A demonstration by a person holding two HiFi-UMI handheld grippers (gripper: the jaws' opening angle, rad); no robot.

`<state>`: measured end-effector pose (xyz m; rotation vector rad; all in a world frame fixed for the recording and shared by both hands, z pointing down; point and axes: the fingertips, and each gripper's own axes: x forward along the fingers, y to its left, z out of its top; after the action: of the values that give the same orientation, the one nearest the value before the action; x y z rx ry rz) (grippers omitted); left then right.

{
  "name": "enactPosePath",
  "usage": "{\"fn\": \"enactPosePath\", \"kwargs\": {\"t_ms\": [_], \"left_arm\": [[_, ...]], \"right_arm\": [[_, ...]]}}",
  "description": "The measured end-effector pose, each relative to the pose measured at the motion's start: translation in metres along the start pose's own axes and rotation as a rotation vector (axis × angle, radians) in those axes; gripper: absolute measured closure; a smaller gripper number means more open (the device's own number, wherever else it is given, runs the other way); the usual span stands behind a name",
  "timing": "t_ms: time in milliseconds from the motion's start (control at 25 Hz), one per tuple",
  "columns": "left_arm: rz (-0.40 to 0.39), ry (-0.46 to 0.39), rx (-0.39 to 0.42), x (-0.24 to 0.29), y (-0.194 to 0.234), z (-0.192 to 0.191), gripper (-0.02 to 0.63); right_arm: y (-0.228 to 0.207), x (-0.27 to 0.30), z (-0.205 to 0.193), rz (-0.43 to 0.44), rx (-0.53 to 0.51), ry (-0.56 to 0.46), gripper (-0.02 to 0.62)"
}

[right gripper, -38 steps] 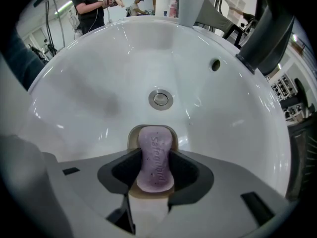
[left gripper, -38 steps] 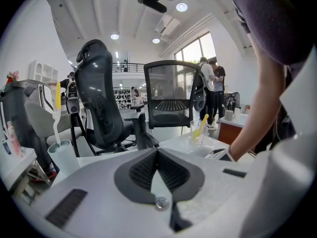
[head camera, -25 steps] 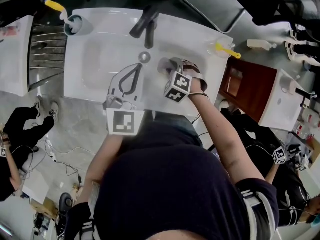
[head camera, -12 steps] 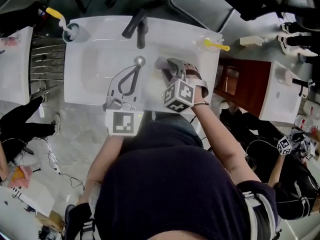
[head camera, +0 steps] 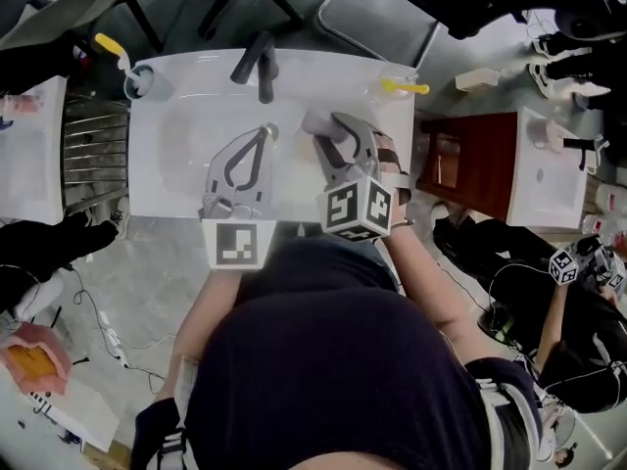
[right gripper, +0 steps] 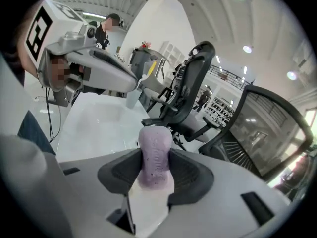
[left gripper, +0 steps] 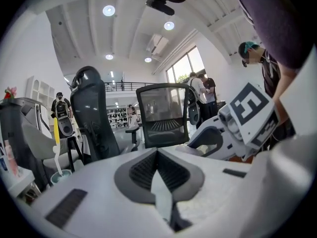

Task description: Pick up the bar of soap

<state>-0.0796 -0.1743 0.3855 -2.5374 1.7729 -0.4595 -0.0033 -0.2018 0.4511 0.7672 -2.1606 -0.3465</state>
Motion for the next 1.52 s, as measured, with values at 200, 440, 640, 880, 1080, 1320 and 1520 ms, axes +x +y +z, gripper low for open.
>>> {"fn": "enactPosePath", "kwargs": {"t_ms": [200,440,640,880,1080,1320,1520], "left_arm": [[0.010,-0.062,0.004,-0.006,0.005,0.023,0.606],[0.006,-0.150,-0.031,-0.015,0.012,0.054,0.606],[0.001,-0.209,-0.011,-0.024,0.014,0.080,0.606],[0.003,-0.271,-0.040,-0.035,0.020,0.106,0.606],[0.027,-0.296,-0.063,-0.046,0.028,0.126,0.606],[0.047,-0.316,-0.044,-0.054,0.037,0.143,0.606],[0.046,-0.319,-0.023,-0.058,0.043,0.153,0.606]], "right_arm": [[-0.023,-0.027,0.019,-0.114,0.074,-0.078,0.405],[-0.052,-0.063,0.045,-0.265,0.199,-0.198,0.405],[-0.072,-0.096,0.062,-0.380,0.308,-0.308,0.405],[-0.087,-0.133,0.075,-0.461,0.437,-0.430,0.405],[-0.099,-0.162,0.086,-0.518,0.504,-0.511,0.405],[-0.110,-0.189,0.097,-0.577,0.520,-0.577,0.405],[-0.113,-0.201,0.105,-0.605,0.515,-0.598,0.405]]}}
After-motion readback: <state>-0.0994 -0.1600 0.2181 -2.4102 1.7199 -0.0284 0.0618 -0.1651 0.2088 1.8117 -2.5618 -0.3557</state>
